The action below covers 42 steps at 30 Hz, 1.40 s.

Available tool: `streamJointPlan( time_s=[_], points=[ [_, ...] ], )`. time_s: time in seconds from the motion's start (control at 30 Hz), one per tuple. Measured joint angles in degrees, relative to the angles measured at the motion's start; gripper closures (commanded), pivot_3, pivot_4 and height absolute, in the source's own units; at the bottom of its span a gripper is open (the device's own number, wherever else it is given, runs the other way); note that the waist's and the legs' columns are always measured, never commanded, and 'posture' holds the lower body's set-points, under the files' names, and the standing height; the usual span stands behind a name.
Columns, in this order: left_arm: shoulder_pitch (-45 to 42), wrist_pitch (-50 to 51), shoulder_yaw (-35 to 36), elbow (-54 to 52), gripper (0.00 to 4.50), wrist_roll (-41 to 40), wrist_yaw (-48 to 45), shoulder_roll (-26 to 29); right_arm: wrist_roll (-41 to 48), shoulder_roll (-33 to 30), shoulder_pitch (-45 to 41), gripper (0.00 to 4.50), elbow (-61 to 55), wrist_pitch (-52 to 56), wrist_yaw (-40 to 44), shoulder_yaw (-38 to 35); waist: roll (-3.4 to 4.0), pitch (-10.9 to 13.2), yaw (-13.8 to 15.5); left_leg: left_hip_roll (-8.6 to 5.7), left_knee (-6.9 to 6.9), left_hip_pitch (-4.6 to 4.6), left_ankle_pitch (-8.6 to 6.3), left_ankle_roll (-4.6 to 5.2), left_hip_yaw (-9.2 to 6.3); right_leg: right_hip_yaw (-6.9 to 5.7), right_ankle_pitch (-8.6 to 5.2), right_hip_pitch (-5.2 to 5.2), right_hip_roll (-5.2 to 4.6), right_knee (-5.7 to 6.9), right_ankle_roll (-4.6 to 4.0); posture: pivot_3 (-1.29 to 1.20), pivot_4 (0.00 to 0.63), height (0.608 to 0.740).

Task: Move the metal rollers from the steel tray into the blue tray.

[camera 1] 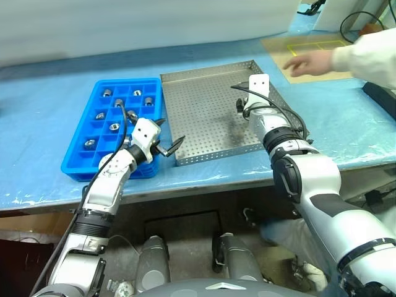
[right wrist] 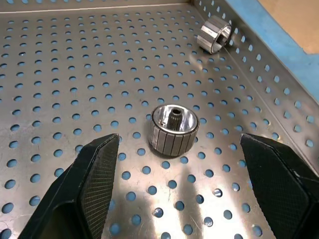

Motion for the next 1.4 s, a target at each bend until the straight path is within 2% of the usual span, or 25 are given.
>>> streamJointPlan(
  time_s=[0.2, 0.4, 0.9, 1.13, 1.4],
  points=[
    [0.79, 1.52, -0.01, -1.71, 0.00, 0.11, 0.24, 0.01, 1.85, 0.01, -0.01, 0.52, 1.00, 0.28, -1.50, -3.14, 0.00, 0.00, -0.07, 0.00, 0.00, 0.00, 0.00, 0.00, 0.00, 0.00, 0.00, -0.01, 0.00, 0.01, 0.00, -0.01, 0.150, 0.740],
    [1.85, 2.25, 0.01, -2.34, 0.00, 0.21, 0.52, 0.14, 1.49, 0.16, -0.04, 0.52, 1.59, 0.41, -2.96, -3.28, 0.00, 0.00, 0.07, -0.01, 0.01, 0.00, 0.00, 0.00, 0.00, 0.00, 0.00, -0.01, 0.00, 0.02, 0.00, 0.00, 0.150, 0.740],
    [2.42, 4.54, 0.00, -5.44, 0.00, 0.89, 1.48, 0.60, 0.95, 1.56, -0.08, 0.52, 2.08, 2.65, 0.41, -2.91, 0.00, 0.00, 0.09, -0.01, 0.01, -0.01, 0.00, 0.00, 0.00, 0.00, 0.00, -0.02, 0.00, 0.03, 0.00, 0.01, 0.150, 0.740],
    [2.41, 4.21, 0.00, -4.77, 0.00, 1.12, 1.27, 0.60, 2.36, 2.14, -0.07, 0.52, 1.99, 5.11, 7.05, -3.63, 0.00, 0.00, 0.06, 0.00, 0.01, -0.01, 0.00, 0.00, 0.00, 0.00, 0.00, -0.02, 0.00, 0.02, 0.00, -0.01, 0.150, 0.740],
    [2.16, 2.21, -0.03, -2.73, 0.00, 1.15, 0.48, 0.54, 6.70, 3.42, 1.70, 0.52, -0.83, 3.53, 21.86, -5.21, 0.00, 0.00, 0.23, 0.02, 0.04, -0.02, 0.00, 0.02, 0.01, 0.00, 0.00, 0.00, -0.01, 0.02, 0.00, -0.01, 0.150, 0.740]
  ],
)
